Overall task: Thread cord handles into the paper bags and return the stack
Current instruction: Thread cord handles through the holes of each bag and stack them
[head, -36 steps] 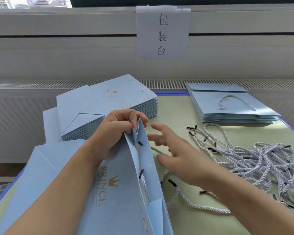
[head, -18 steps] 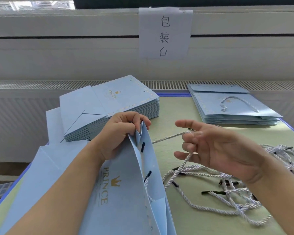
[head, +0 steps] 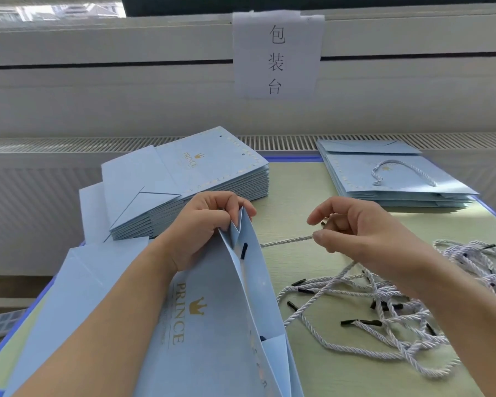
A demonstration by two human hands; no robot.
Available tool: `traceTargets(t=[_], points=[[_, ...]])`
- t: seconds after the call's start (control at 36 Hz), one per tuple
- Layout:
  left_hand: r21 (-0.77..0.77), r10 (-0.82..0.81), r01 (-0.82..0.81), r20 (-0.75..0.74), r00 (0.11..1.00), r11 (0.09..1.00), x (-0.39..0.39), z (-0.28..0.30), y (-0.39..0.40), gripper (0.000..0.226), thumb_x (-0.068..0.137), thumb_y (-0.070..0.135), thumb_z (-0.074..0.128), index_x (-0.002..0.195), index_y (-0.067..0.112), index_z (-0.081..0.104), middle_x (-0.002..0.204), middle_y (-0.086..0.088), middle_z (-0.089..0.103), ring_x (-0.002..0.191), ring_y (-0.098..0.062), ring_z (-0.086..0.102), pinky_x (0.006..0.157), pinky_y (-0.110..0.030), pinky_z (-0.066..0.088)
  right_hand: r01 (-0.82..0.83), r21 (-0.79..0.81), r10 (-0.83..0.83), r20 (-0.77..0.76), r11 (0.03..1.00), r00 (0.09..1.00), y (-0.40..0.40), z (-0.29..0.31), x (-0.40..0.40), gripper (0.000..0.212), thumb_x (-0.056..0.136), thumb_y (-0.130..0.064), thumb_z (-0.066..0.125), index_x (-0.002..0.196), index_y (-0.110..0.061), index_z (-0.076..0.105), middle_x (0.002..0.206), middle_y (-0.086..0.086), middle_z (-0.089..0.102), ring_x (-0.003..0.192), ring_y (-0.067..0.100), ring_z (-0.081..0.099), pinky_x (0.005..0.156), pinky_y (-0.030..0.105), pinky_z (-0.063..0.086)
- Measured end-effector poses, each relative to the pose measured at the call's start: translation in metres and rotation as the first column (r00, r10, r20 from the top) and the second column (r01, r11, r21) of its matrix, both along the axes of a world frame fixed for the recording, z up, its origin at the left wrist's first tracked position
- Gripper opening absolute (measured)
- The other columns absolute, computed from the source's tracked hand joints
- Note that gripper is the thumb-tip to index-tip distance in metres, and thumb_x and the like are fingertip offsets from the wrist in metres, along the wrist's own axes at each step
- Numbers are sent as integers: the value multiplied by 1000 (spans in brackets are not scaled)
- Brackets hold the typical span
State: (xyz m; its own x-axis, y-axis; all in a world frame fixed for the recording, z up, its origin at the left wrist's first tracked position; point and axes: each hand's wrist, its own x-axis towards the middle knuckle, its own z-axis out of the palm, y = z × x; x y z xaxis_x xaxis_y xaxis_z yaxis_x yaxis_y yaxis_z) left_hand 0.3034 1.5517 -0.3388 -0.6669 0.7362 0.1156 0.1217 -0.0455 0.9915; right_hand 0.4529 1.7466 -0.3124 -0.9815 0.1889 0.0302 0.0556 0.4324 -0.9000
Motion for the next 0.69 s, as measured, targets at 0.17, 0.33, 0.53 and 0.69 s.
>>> traceTargets(t=[0.17, 0.33, 0.53, 0.69], points=[[-186, 19, -49, -161, 987, 981, 2, -2, 1, 13, 62, 23, 52, 75, 20, 56, 93, -13, 64, 86, -9, 58, 76, -27, 42, 114, 256, -76, -155, 960, 985, -12, -9, -3, 6, 85, -27, 65, 89, -26, 61, 60, -9, 56, 53, 1, 45, 59, 20, 38], [-450, -47, -104, -313, 949, 887, 11, 2, 5, 67, 62, 70, 61, 118, 37, 48, 105, 0, 56, 90, -10, 53, 82, -24, 43, 60, 392, -28, -89, 918, 996, -21, -8, 4, 17, 86, -42, 57, 96, -29, 60, 71, -12, 57, 57, 1, 45, 60, 21, 35], [-413, -26, -174, -436, 900, 894, 18, 33, 4, 38, 82, 33, 74, 114, 24, 55, 79, 7, 45, 66, -3, 43, 62, -15, 37, 10, 577, 20, -45, 817, 999, -31, -1, 21, 65, 81, -79, 30, 126, -36, 48, 123, -23, 46, 112, -2, 41, 87, 18, 30], [-169, 133, -395, -766, 629, 903, 48, 87, 4, 19, 82, 36, 74, 86, 27, 58, 61, 7, 45, 55, -5, 40, 57, -30, 35, -170, 437, 177, 27, 883, 984, -51, 19, 34, 49, 75, -71, 54, 114, -41, 53, 101, -23, 62, 73, -11, 52, 71, 25, 44]])
